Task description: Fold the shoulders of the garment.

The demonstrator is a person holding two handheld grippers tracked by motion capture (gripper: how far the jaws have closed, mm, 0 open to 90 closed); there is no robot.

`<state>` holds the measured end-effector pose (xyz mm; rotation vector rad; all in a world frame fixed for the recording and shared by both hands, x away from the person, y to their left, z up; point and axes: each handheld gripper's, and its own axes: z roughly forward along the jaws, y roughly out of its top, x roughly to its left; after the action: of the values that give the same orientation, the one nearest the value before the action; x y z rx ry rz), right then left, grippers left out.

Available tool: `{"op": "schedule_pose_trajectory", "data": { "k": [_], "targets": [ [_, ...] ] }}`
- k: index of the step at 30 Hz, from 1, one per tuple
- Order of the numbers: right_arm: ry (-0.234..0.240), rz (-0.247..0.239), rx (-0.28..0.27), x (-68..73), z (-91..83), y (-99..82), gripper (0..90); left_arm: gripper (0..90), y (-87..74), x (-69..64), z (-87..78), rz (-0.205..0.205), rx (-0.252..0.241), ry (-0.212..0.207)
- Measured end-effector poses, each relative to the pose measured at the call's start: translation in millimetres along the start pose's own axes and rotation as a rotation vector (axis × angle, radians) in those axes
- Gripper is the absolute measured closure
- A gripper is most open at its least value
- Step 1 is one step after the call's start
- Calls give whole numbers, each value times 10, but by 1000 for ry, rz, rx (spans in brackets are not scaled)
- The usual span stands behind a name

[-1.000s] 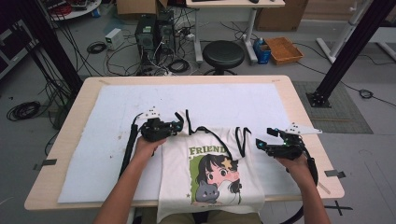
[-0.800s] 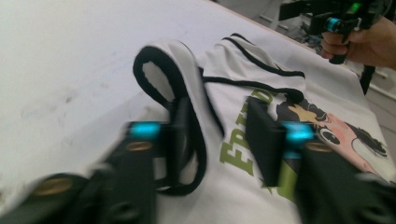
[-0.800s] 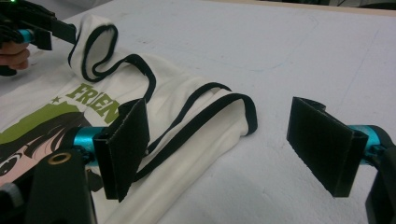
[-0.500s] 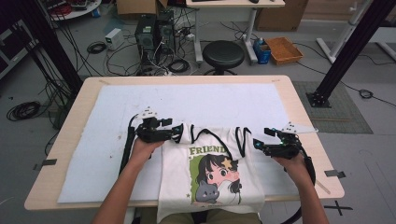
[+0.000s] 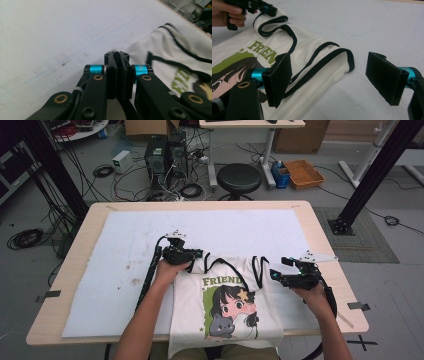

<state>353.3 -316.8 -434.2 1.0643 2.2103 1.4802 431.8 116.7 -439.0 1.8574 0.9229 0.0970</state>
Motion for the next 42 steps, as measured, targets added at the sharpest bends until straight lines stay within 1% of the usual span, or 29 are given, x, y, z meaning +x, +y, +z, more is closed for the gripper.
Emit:
{"op": "schedule_pose_trajectory", "data": {
  "k": [2,4,6,8,9,10,11,12,14,15,17,18,20,21,22,23,24,26,28,29,30,31,32,33,35,37,38,39,42],
  "targets": [
    [-1,2,0,5,-9,-3,208,854,-14,-51,-135,11,-50,-40],
    [2,-2,-1,9,-12,-4,209,854,-69,-116,-288,39,-86,-80],
    [8,-3,2,37,-17,-5,209,850,-146,-190,-424,87,-80,-106],
    [11,-7,3,47,-17,-5,209,837,-237,-241,-533,113,-79,-161],
    [21,-9,5,79,-24,-3,209,695,-278,-262,-579,118,-69,-196],
    [21,-9,5,79,-24,-3,209,695,-313,-286,-625,120,-60,-215],
    [33,-26,9,121,-36,9,209,520,-355,-313,-687,124,-52,-217],
    [37,-29,11,135,-41,16,209,477,-377,-328,-727,124,-49,-206],
    [39,-36,8,151,-44,26,209,457,-435,-364,-823,151,-42,-133],
    [41,-44,7,163,-45,36,209,445,-474,-371,-858,156,-40,-113],
    [67,-57,17,234,-32,52,213,404,-527,-386,-874,151,-39,-94],
    [67,-57,17,234,-32,52,213,404,-550,-399,-872,158,-33,-89],
    [101,-96,42,302,-10,56,291,399,-572,-453,-851,171,-18,-103],
    [124,-139,61,352,14,58,357,394,-578,-489,-840,186,-17,-113],
    [148,-169,82,400,37,62,423,394,-585,-522,-828,198,-18,-121],
    [211,-254,127,496,105,73,558,393,-595,-577,-800,223,-12,-134],
    [211,-254,127,496,105,73,558,393,-601,-603,-780,243,-5,-138],
    [256,-320,164,585,187,60,610,393,-621,-653,-699,282,24,-155],
    [242,-382,232,661,308,25,656,396,-644,-678,-615,302,60,-157],
    [218,-417,280,689,406,-12,708,427,-659,-692,-558,314,90,-141],
    [218,-417,280,689,406,-12,708,427,-665,-694,-528,324,109,-136],
    [188,-456,312,699,457,-34,766,511,-678,-699,-483,335,137,-126],
    [188,-456,312,699,457,-34,766,511,-686,-704,-462,348,164,-102],
    [180,-451,307,700,455,-28,803,606,-692,-706,-446,358,188,-76],
    [158,-449,308,688,441,-7,847,818,-676,-691,-474,357,183,-41],
    [159,-418,279,664,412,2,859,833,-661,-654,-524,332,178,-52],
    [159,-418,279,664,412,2,859,833,-653,-639,-567,322,156,-63],
    [171,-381,242,656,358,26,861,833,-637,-619,-626,319,136,-81],
    [197,-350,177,651,226,83,861,831,-606,-555,-813,303,86,-122]
  ]
}}
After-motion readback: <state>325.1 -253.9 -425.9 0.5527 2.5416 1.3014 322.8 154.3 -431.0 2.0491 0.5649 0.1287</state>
